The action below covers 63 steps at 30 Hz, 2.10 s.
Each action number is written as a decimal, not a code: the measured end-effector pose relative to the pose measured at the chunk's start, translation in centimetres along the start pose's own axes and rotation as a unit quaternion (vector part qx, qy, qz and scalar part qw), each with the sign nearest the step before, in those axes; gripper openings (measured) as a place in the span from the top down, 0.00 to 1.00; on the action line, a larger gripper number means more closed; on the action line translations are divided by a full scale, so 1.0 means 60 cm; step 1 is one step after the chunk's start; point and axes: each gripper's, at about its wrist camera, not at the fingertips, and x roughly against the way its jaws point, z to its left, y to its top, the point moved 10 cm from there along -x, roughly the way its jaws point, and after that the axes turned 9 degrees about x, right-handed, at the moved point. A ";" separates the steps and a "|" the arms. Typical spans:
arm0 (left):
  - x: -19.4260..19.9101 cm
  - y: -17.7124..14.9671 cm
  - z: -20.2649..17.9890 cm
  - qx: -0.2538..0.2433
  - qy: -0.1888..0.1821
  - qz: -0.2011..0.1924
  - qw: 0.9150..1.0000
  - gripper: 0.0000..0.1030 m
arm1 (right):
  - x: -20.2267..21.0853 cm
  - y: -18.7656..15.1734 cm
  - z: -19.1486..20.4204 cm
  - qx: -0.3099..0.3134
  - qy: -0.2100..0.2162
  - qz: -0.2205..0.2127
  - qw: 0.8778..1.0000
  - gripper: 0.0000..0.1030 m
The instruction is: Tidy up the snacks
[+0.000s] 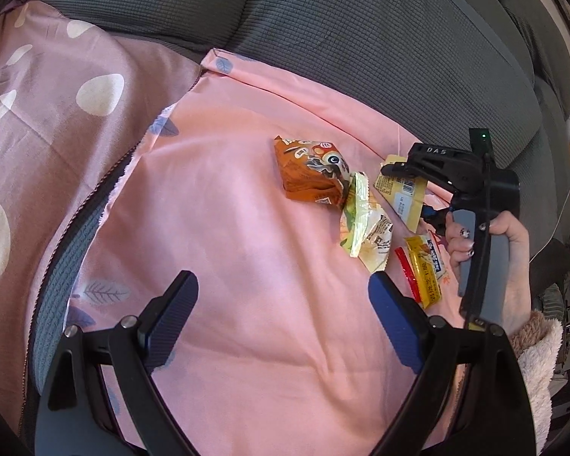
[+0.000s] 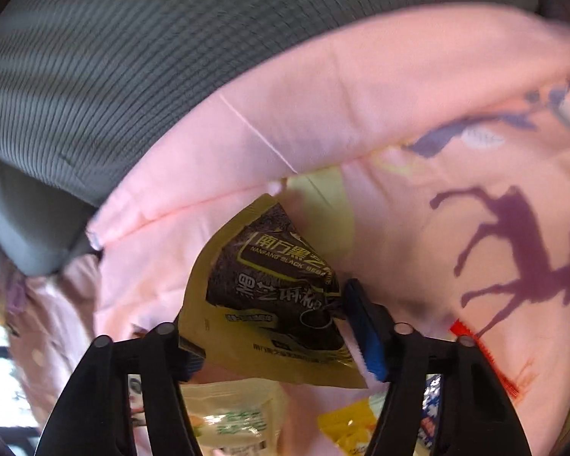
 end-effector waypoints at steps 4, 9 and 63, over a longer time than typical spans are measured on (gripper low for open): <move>0.000 -0.002 0.002 -0.003 0.009 -0.001 1.000 0.11 | 0.008 -0.006 0.000 0.030 -0.021 -0.019 0.999 0.56; -0.002 -0.004 0.000 -0.005 0.008 -0.002 1.000 0.11 | 0.048 -0.026 0.016 0.068 -0.026 -0.042 0.996 0.61; -0.079 -0.200 -0.129 -0.137 -0.062 0.166 0.975 0.15 | 0.135 -0.292 -0.007 0.056 0.144 -0.022 0.988 0.33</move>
